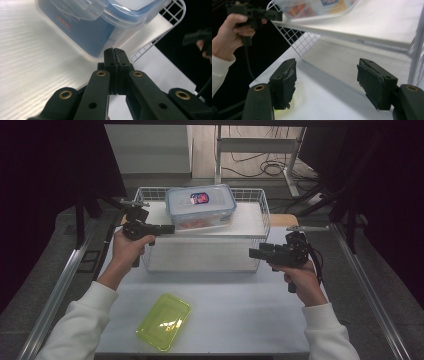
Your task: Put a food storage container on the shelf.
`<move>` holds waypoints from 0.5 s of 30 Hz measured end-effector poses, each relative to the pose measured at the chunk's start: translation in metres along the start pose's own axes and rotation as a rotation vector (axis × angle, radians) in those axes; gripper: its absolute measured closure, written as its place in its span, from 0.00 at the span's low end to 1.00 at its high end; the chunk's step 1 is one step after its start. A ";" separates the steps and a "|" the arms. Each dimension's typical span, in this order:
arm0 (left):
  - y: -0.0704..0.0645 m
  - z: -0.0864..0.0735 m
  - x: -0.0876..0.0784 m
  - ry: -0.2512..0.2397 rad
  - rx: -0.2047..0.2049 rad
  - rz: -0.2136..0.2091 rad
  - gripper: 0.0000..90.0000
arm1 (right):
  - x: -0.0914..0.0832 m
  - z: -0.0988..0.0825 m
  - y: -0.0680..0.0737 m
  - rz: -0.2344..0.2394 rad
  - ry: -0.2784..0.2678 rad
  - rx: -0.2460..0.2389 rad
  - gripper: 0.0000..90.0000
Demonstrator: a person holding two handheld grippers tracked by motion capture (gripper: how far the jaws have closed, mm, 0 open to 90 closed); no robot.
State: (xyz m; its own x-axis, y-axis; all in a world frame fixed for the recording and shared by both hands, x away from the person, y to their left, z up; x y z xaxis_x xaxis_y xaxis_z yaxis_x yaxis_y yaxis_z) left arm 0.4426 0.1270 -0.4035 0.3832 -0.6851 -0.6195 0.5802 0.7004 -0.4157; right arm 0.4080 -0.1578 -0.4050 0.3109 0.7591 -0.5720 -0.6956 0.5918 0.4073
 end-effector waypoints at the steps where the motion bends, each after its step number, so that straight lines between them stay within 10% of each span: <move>1: 0.003 0.002 -0.001 -0.010 -0.016 -0.001 1.00 | 0.000 -0.002 0.001 0.002 0.001 -0.001 0.35; 15: 0.003 0.000 -0.005 -0.018 -0.025 0.015 1.00 | 0.006 -0.027 -0.002 -0.002 0.039 0.004 0.35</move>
Point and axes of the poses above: each handheld gripper's, and its own axes: x roughly forward along the jaws, z roughly out of its top, y roughly to its left, the point moved 10 cm from there along x, roughly forward along the jaws, and after that the axes turned 10 degrees about y, right-handed, at the moved point
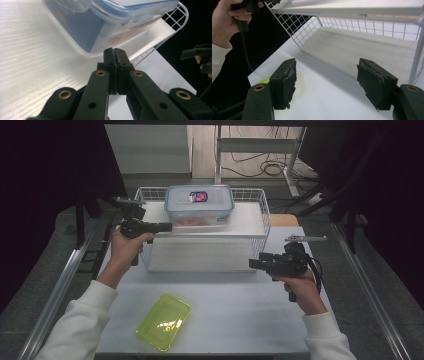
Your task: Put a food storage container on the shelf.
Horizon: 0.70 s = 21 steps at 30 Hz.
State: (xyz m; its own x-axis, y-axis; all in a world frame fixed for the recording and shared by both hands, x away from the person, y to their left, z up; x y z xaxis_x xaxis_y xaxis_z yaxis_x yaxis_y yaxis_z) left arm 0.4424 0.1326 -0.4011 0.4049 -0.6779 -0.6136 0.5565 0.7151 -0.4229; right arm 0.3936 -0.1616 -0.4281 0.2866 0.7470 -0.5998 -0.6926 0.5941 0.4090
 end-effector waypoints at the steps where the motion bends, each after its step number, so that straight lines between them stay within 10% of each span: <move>1: -0.002 -0.001 -0.001 -0.001 0.005 -0.003 1.00 | 0.000 -0.002 0.000 0.000 0.000 -0.004 0.35; 21: -0.033 -0.105 -0.007 0.045 0.085 -0.033 0.98 | 0.019 -0.060 0.014 0.056 0.058 -0.008 0.35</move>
Point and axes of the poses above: each handheld gripper's, and its own axes: x roughly forward along the jaws, z roughly out of its top, y roughly to its left, the point moved 10 cm from there along x, roughly forward along the jaws, and after that the axes turned 10 degrees about y, right-handed, at the moved point
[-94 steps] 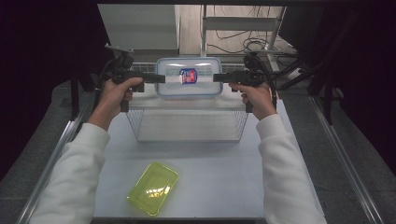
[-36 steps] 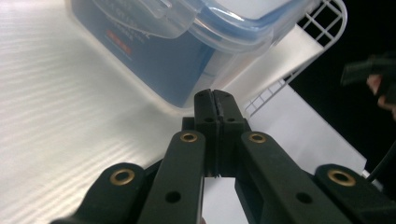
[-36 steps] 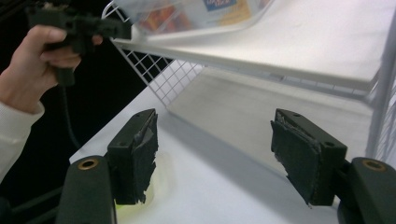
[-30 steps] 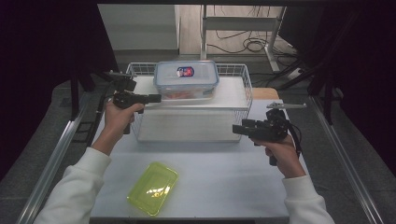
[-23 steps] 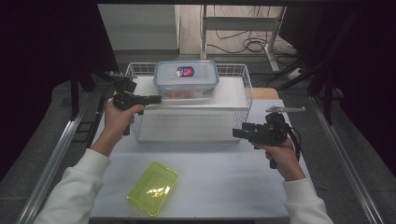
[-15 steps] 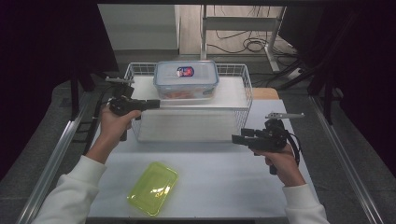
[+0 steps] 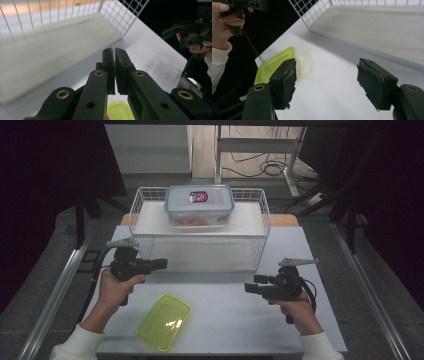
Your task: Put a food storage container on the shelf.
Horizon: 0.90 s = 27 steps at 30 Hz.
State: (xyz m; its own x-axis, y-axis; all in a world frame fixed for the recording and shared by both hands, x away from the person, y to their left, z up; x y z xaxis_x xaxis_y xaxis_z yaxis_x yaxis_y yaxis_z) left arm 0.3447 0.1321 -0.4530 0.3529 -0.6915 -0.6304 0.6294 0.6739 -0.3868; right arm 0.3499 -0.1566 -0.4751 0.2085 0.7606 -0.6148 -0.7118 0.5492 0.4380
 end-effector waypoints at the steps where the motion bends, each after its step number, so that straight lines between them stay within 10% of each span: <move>1: 0.000 -0.006 0.002 0.007 0.005 0.011 0.97 | 0.003 -0.004 0.000 -0.002 0.012 -0.003 0.35; 18: 0.015 -0.076 0.020 0.142 -0.018 0.109 0.44 | 0.022 -0.030 -0.004 -0.030 0.084 -0.020 0.34; 27: 0.012 -0.084 0.016 0.167 0.009 0.157 0.37 | 0.033 -0.042 -0.007 -0.045 0.128 -0.019 0.34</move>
Point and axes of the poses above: each handheld gripper's, and its own axes: x roughly forward along the jaws, z roughly out of its top, y roughly to its left, the point moved 10 cm from there along x, roughly forward along the jaws, and after that the axes turned 10 degrees about y, right-handed, at the moved point
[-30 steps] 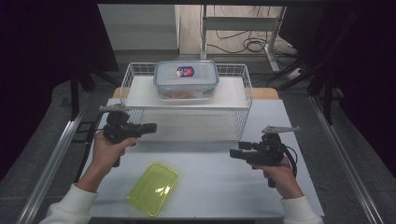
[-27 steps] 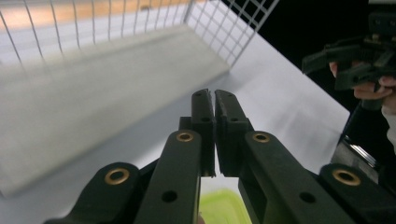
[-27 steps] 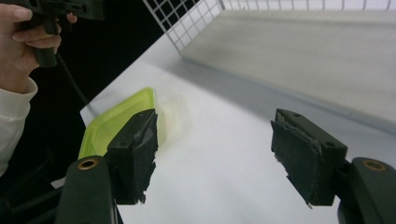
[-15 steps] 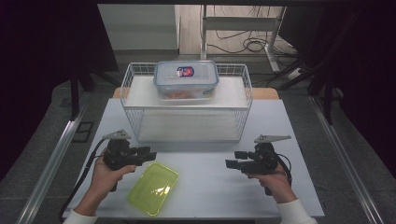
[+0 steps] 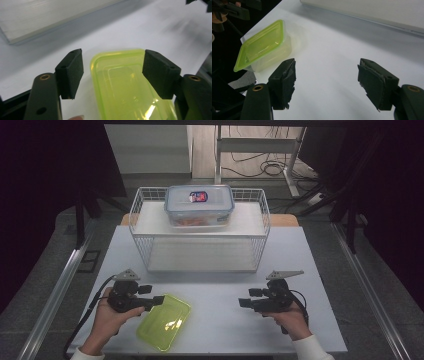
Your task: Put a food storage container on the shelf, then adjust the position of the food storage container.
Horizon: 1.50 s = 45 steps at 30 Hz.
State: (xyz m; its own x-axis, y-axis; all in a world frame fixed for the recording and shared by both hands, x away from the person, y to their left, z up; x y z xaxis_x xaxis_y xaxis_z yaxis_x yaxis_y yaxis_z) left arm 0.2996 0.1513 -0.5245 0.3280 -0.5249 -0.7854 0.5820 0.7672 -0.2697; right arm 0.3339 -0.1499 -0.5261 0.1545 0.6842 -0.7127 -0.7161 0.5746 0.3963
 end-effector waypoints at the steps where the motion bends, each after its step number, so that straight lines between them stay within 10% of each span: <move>1: 0.000 -0.001 0.000 0.002 0.003 -0.002 0.37 | 0.000 0.000 0.000 -0.001 0.001 -0.001 0.34; 12: 0.009 -0.011 -0.002 0.007 -0.030 0.005 0.35 | -0.008 0.001 -0.007 -0.002 -0.027 0.026 0.34; 26: 0.019 -0.016 0.019 0.093 0.002 0.094 0.98 | -0.006 -0.002 -0.009 -0.012 -0.010 0.030 0.34; 38: 0.025 -0.019 0.034 0.152 0.012 0.110 1.00 | -0.003 -0.004 -0.009 -0.009 0.003 0.030 0.33; 45: 0.019 -0.012 0.049 0.157 -0.005 0.035 1.00 | -0.001 -0.004 -0.010 -0.009 0.009 0.035 0.33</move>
State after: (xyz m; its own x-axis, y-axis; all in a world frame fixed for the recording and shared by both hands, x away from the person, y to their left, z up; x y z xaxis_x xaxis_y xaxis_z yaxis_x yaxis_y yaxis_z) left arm 0.3178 0.1450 -0.5747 0.2270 -0.4341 -0.8718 0.5685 0.7859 -0.2433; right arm 0.3378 -0.1578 -0.5316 0.1550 0.6749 -0.7215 -0.6903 0.5965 0.4096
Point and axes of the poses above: each handheld gripper's, and its own axes: x roughly forward along the jaws, z roughly out of its top, y roughly to its left, the point moved 10 cm from there along x, roughly forward along the jaws, and after that the axes turned 10 degrees about y, right-handed, at the moved point
